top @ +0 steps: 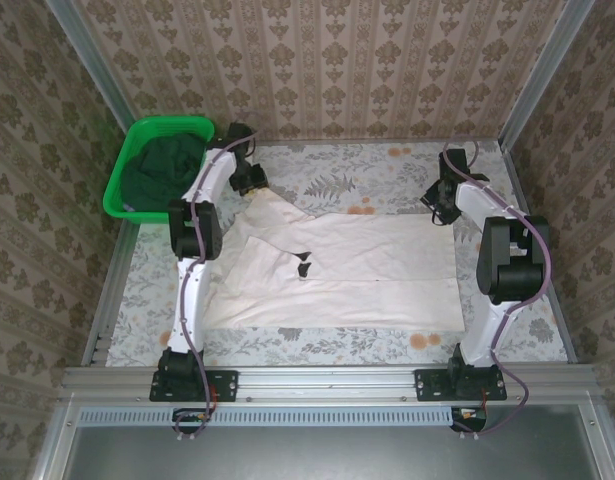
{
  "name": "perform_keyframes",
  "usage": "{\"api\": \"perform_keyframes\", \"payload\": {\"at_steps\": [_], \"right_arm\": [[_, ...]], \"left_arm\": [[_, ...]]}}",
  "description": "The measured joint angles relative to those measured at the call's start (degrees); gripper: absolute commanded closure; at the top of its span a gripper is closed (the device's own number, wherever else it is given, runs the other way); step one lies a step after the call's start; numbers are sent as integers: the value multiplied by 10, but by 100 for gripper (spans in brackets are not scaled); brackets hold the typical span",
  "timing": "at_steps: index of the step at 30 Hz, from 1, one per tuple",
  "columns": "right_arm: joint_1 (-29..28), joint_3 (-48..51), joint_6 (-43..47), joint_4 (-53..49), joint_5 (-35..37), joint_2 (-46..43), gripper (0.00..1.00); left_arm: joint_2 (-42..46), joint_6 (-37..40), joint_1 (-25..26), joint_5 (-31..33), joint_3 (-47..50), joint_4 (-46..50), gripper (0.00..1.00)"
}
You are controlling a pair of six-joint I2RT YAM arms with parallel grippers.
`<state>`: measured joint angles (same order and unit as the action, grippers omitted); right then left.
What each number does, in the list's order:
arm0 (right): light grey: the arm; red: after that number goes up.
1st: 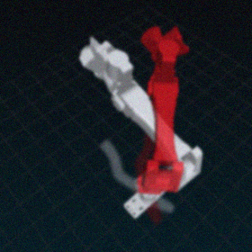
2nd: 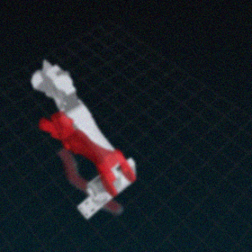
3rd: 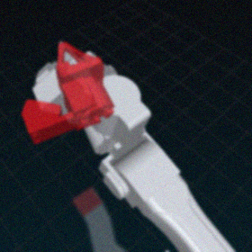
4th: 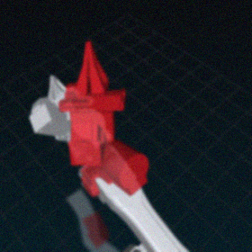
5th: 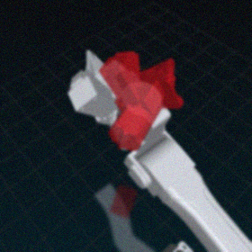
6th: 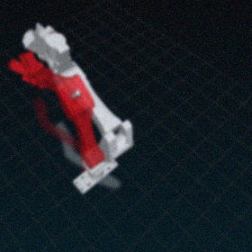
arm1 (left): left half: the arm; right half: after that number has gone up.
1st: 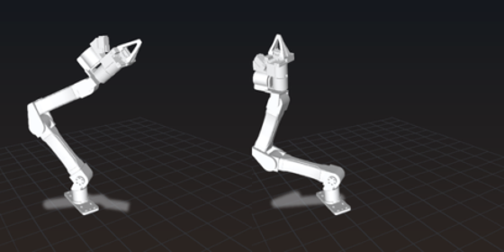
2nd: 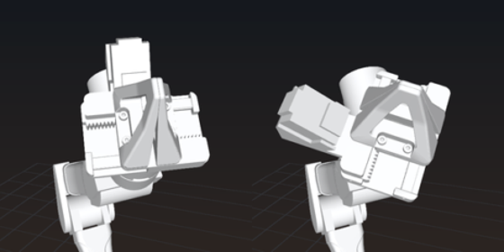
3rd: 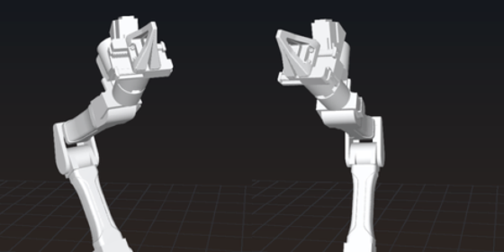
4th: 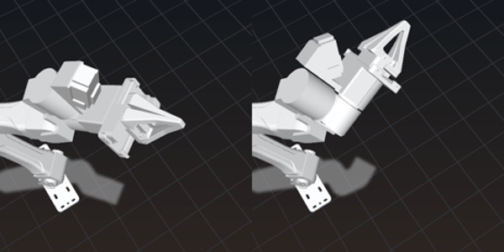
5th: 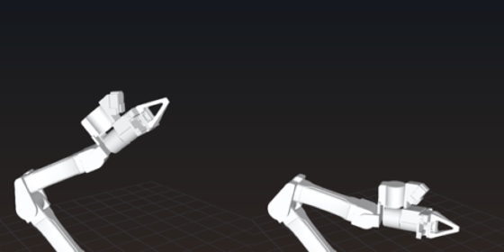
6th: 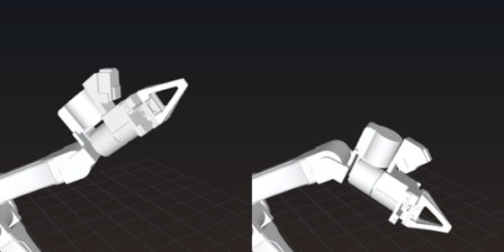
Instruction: Fold and stack the t-shirts
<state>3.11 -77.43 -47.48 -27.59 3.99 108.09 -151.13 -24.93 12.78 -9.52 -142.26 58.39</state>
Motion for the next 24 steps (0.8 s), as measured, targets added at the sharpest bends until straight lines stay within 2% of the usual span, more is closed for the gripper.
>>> {"api": "perform_keyframes", "payload": {"at_steps": [13,17,24], "right_arm": [[12,0,0,0,-9,4,52],[12,0,2,0,-12,4,54],[12,-2,5,0,-14,6,55]], "left_arm": [[-13,8,3,21,-25,19,68],[-18,7,3,19,-34,27,75],[-19,5,-1,18,-35,29,81]]}}
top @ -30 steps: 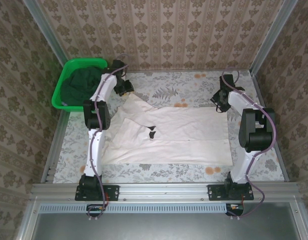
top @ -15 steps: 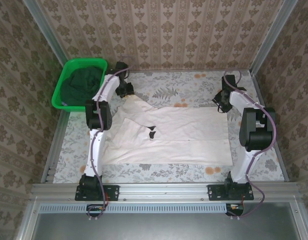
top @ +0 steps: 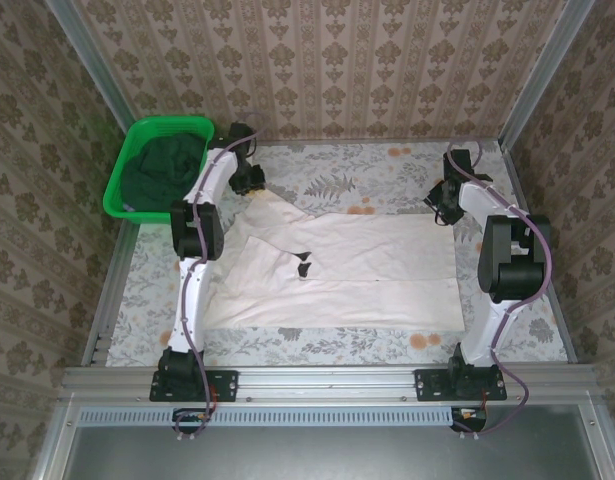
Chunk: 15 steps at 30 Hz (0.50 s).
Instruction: Fold and stack the t-shirts
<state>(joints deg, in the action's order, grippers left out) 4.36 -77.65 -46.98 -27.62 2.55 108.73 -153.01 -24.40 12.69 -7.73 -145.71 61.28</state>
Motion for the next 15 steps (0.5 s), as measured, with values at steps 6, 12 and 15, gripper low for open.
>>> {"api": "perform_keyframes", "payload": {"at_steps": [6,12,15], "right_arm": [[0,0,2,0,0,2,56],[0,0,4,0,0,2,57],[0,0,4,-1,0,2,57]], "left_arm": [[0,0,-1,-2,0,0,83],[0,0,-2,-6,0,0,76],[0,0,-2,-7,0,-2,75]]}}
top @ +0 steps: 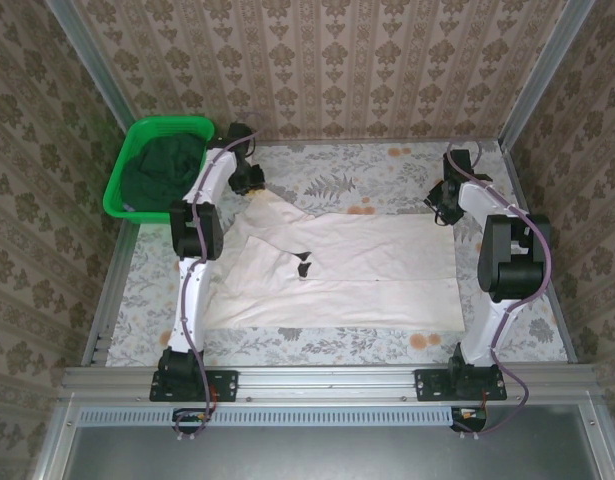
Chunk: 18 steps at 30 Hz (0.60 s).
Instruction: Fold and stack the t-shirts
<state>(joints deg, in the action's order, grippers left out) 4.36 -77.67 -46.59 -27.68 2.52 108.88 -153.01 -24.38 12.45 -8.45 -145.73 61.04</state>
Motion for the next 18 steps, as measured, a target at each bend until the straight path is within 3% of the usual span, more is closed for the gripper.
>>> {"api": "perform_keyframes", "payload": {"at_steps": [18], "right_arm": [[0,0,4,-8,-4,0,59]], "left_arm": [[0,0,4,15,0,-22,88]]}}
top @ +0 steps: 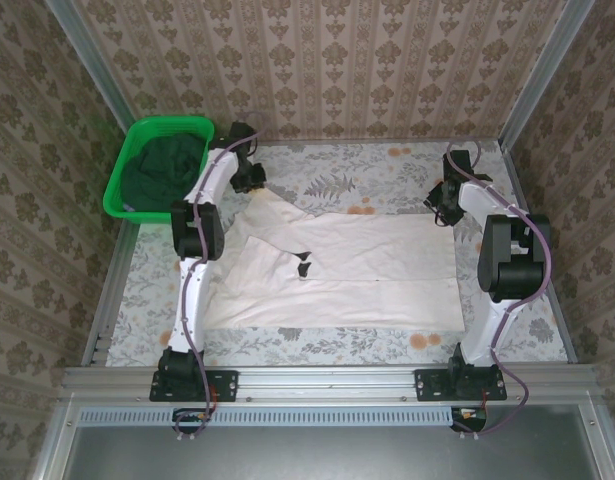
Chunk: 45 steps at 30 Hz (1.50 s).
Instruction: Fold and stack the t-shirts
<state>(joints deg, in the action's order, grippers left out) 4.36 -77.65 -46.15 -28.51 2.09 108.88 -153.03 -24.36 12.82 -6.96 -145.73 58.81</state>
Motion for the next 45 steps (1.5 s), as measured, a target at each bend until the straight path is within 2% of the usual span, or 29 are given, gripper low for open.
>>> {"api": "perform_keyframes", "payload": {"at_steps": [7,10,25,36,45], "right_arm": [[0,0,7,0,-4,0,58],[2,0,10,0,-5,0,59],[64,-7,13,-5,-6,3,60],[77,-129,30,-37,-8,130,64],[75,-137,30,-49,-10,147,67]], "left_arm": [[0,0,0,6,1,-19,92],[0,0,3,9,8,-29,100],[42,4,24,13,60,-54,100],[140,-16,28,-9,96,-67,100],[153,-18,29,-19,111,-65,100]]}}
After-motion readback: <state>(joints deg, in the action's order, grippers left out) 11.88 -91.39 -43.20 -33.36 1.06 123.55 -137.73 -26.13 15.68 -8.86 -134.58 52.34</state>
